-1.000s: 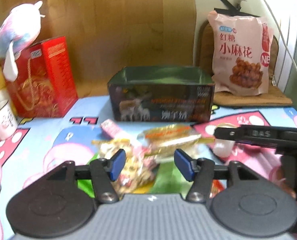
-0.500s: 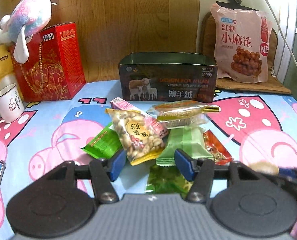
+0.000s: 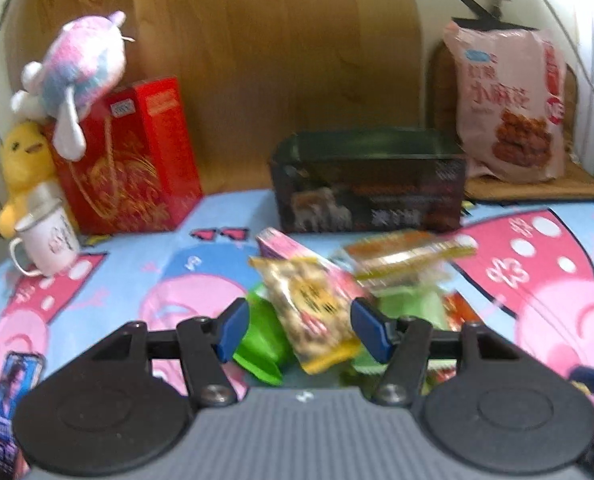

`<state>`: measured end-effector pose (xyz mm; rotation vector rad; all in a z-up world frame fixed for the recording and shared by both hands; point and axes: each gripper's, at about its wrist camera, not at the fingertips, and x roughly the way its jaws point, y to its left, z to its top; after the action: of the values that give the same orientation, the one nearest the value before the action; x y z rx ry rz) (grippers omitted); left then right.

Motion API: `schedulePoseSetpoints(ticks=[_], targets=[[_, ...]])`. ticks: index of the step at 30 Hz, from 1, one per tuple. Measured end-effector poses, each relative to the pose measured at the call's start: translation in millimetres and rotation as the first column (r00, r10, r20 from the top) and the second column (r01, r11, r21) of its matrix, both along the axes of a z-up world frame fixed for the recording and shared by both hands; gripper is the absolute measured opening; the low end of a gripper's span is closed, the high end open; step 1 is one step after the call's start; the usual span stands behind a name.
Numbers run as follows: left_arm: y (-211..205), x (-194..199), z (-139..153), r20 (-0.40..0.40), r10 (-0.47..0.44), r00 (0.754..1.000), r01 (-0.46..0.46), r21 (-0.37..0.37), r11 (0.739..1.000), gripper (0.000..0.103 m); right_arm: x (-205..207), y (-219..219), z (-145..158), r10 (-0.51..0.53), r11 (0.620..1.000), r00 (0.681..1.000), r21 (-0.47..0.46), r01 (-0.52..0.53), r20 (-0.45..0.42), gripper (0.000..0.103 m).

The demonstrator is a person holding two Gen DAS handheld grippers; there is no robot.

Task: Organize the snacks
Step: 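Move the empty left tool back over the snack pile, then grasp the white plastic cup with the right tool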

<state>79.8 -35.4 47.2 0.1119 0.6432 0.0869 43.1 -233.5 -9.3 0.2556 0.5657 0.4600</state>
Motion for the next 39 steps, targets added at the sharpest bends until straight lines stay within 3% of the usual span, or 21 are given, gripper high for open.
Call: schedulePoseSetpoints(ticks=[11, 15, 19, 26, 28, 31, 33, 36, 38, 39], targets=[[12.2, 15.4, -0.3, 0.008, 0.032, 0.999, -0.032, 0.009, 0.999, 0.058, -19.9, 9.5, -1.8, 0.012, 0.996, 1.000, -0.092, -0.009, 0.027, 0.074], [13.4, 16.8, -2.4, 0.006, 0.033, 0.999, -0.033, 0.006, 0.999, 0.058, -17.3, 16.0, -2.5, 0.026, 0.991, 0.999, -0.133, -0.021, 0.029, 0.062], [16.5, 19.2, -3.8, 0.002, 0.038, 0.999, -0.038, 0.000, 0.999, 0.058, -16.0, 21.1, -2.3, 0.036, 0.984, 0.998, -0.174, -0.027, 0.047, 0.059], [20.2, 23.6, -5.7, -0.006, 0.040, 0.999, -0.040, -0.007, 0.999, 0.058, -18.2, 39.6, 5.1, 0.062, 0.915, 0.976, -0.402, 0.027, 0.206, 0.059], [20.9, 23.4, -5.3, -0.014, 0.034, 0.999, -0.034, -0.020, 0.999, 0.058, -16.6, 38.4, 7.6, 0.047, 0.908, 0.972, -0.416, 0.054, 0.230, 0.060], [23.7, 15.6, 1.2, -0.031, -0.049, 0.998, 0.046, -0.111, 0.993, 0.058, -15.9, 27.3, 11.9, 0.025, 0.925, 0.976, -0.375, 0.060, 0.217, 0.063], [21.6, 5.6, 5.2, -0.049, -0.168, 0.984, 0.157, -0.182, 0.971, 0.058, -19.3, 16.8, 14.9, 0.008, 0.943, 0.980, -0.328, 0.058, 0.197, 0.066], [16.6, -10.2, 6.4, -0.072, -0.399, 0.914, 0.352, -0.344, 0.870, 0.058, -28.2, 3.8, 15.5, 0.006, 0.961, 0.984, -0.273, 0.043, 0.178, 0.072], [5.5, -20.9, 6.3, -0.061, -0.504, 0.862, 0.444, -0.389, 0.807, 0.058, -31.5, 0.2, 13.3, 0.013, 0.964, 0.987, -0.263, 0.030, 0.159, 0.073], [-1.2, -24.8, 6.1, -0.054, -0.535, 0.843, 0.475, -0.391, 0.788, 0.057, -31.8, -1.3, 11.5, 0.019, 0.965, 0.990, -0.261, 0.019, 0.143, 0.073]])
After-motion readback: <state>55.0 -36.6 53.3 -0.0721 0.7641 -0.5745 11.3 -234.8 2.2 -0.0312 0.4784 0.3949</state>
